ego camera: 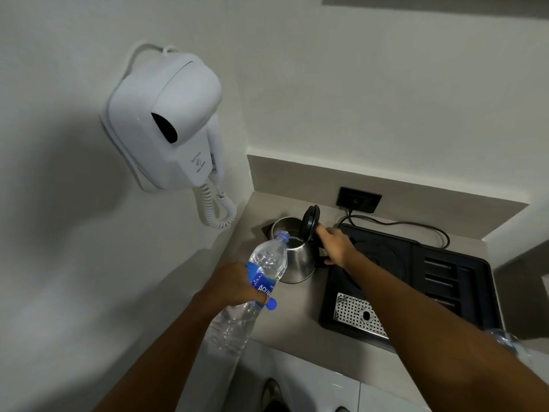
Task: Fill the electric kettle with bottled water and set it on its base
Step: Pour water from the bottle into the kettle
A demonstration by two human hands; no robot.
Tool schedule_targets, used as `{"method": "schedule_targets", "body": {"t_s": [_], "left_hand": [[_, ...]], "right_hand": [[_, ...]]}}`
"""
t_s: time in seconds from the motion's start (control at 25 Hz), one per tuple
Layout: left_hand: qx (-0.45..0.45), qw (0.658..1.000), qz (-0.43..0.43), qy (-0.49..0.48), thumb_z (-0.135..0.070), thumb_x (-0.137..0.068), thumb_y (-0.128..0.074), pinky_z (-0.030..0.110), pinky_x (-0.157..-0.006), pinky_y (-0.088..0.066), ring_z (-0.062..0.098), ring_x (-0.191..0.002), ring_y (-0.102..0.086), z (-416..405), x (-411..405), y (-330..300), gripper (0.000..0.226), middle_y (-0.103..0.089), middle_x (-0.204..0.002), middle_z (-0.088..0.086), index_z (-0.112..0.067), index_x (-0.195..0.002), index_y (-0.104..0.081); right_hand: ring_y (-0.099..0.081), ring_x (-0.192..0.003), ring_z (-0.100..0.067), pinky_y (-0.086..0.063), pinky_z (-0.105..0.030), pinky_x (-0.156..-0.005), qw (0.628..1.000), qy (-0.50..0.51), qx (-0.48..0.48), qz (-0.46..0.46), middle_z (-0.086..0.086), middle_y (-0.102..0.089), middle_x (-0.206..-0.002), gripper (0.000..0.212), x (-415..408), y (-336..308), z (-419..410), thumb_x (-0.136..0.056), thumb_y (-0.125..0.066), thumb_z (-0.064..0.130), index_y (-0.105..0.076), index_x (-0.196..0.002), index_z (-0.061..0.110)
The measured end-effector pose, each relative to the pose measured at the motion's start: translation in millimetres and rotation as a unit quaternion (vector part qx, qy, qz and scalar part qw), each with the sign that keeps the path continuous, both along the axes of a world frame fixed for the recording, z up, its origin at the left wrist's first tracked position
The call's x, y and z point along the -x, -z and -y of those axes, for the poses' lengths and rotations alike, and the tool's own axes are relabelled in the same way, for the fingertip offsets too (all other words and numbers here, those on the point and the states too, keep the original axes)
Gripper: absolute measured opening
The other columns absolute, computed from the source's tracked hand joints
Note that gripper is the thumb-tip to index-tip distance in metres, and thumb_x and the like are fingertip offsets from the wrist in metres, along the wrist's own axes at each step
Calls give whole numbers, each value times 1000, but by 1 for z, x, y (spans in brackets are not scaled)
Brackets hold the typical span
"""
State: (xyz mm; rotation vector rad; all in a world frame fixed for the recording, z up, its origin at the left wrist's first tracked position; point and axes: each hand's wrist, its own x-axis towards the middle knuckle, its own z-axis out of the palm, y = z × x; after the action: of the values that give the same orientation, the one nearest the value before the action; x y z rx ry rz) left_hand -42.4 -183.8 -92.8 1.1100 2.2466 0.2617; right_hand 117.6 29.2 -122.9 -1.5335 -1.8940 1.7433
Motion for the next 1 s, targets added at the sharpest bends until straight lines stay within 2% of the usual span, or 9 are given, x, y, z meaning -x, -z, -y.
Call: {"method": "schedule_targets", "body": {"t_s": [0.16,0.4,0.6,0.76,0.88,1.0], "left_hand": [[35,999,-1,26,-61,-39,-79,17,-51,-37,3,-63,-58,0,1,-7,53,-61,-70,-12,-30,-75,-56],[38,999,-9,30,-68,-35,-76,17,-50,-36,3,-62,-57,-3,3,-12,56,-61,-69,-13,-33,-73,-54],[38,999,-5,24,-68,-35,-77,14,-48,-33,1,-60,-56,1,4,-9,56,-59,-69,-15,-35,-70,-49],[37,999,-9,8,-67,-31,-77,16,-48,-34,0,-60,-56,3,3,-5,56,-59,-68,-15,-34,-68,-50],[40,999,-2,17,-65,-34,-79,16,-49,-34,0,-62,-54,4,4,-5,57,-56,-69,-17,-36,-71,-48],[32,999,-1,23,-65,-36,-79,14,-49,-33,1,-62,-54,3,6,-6,56,-56,-69,-17,-36,-72,-48]], "right_hand": [[-58,-84,-17,-61,-49,-72,1000,-6,-2,2,-6,-60,-99,70,-1,-1,1,-58,-45,81,-63,-89,21],[-57,-82,-16,-60,-48,-73,1000,-2,0,-1,-10,-59,-108,72,-1,-5,3,-56,-46,80,-61,-93,21],[-58,-82,-17,-60,-51,-74,1000,-3,-4,4,-12,-60,-105,69,-1,-7,3,-56,-46,78,-62,-88,19],[-58,-82,-16,-61,-48,-73,1000,-8,-5,10,-11,-60,-106,77,-1,-6,3,-61,-44,78,-64,-100,14],[-57,-82,-17,-60,-50,-75,1000,-13,-4,6,-12,-59,-108,69,-1,-6,3,-68,-45,75,-63,-99,16],[-57,-81,-17,-60,-51,-76,1000,-9,-1,3,-13,-59,-110,70,-1,-7,4,-62,-45,76,-62,-96,18]]}}
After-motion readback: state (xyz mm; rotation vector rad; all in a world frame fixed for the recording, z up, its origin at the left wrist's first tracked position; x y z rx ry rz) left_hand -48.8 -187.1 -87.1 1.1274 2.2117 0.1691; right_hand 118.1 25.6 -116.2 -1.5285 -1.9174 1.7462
